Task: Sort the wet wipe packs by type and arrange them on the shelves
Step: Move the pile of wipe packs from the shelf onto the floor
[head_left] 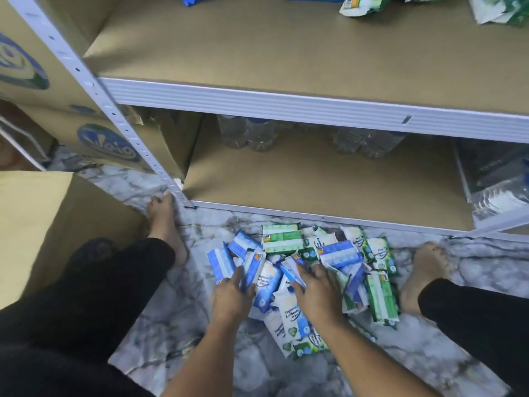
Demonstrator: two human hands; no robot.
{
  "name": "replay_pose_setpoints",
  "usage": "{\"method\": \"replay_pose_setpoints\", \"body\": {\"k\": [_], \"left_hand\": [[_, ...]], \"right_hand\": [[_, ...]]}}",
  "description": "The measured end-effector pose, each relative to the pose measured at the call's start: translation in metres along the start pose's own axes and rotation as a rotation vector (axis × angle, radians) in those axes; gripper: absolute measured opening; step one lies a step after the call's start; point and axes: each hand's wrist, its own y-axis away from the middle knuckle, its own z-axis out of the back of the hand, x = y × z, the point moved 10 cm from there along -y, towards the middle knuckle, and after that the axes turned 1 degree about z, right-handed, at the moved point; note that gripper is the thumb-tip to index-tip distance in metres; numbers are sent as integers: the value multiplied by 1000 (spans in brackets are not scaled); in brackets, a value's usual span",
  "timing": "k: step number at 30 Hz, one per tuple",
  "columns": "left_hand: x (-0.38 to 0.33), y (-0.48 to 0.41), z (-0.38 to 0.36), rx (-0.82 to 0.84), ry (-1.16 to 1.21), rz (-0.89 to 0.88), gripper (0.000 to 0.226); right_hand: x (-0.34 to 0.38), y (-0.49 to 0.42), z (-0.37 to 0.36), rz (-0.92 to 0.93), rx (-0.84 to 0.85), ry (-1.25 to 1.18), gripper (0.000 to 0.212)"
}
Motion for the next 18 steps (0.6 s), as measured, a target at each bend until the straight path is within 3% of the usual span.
{"method": "replay_pose_setpoints", "body": {"k": [7, 13, 18], "left_hand": [[3, -3, -1, 59, -32, -10, 64], [-9, 11, 23, -18, 35, -22, 80], [-59, 28, 81, -221, 255, -177, 55]], "right_hand": [[-2, -3, 1, 9, -80, 23, 50], [1, 2, 37, -20, -166, -175, 51], [25, 1, 103, 16, -362, -382, 55]]}}
